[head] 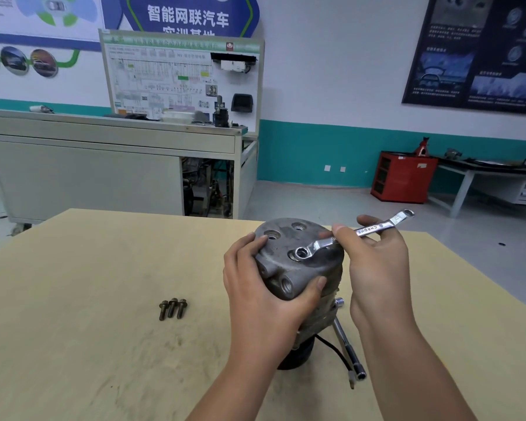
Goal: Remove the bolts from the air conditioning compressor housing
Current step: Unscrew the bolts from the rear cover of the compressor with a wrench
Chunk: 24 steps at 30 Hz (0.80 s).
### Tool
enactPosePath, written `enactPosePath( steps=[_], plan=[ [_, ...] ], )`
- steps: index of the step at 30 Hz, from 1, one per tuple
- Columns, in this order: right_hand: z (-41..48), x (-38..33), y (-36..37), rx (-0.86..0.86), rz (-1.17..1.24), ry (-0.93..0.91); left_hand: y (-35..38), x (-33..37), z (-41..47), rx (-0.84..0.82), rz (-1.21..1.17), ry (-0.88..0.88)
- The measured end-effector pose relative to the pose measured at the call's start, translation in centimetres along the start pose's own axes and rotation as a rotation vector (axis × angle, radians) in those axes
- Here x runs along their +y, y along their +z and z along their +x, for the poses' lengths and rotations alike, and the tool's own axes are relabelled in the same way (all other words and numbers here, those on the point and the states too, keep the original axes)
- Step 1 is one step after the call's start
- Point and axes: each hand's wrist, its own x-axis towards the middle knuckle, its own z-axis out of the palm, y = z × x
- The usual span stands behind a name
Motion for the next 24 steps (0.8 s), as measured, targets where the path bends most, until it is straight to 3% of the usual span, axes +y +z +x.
enactPosePath(
  steps=[5,13,24],
  plan=[
    [1.0,0.5,0.3,-0.009,-0.109,0.036,-0.1,0.0,0.1,0.0,0.007,0.005],
    [3.1,0.4,0.3,-0.207,-0.441,0.17,0.0,0.0,0.0,-0.003,-0.011,-0.003],
    [4.0,-0.5,3.5,-0.326,-0.621,0.06,-0.1,-0.1,0.1,0.006,0.006,0.005]
  ],
)
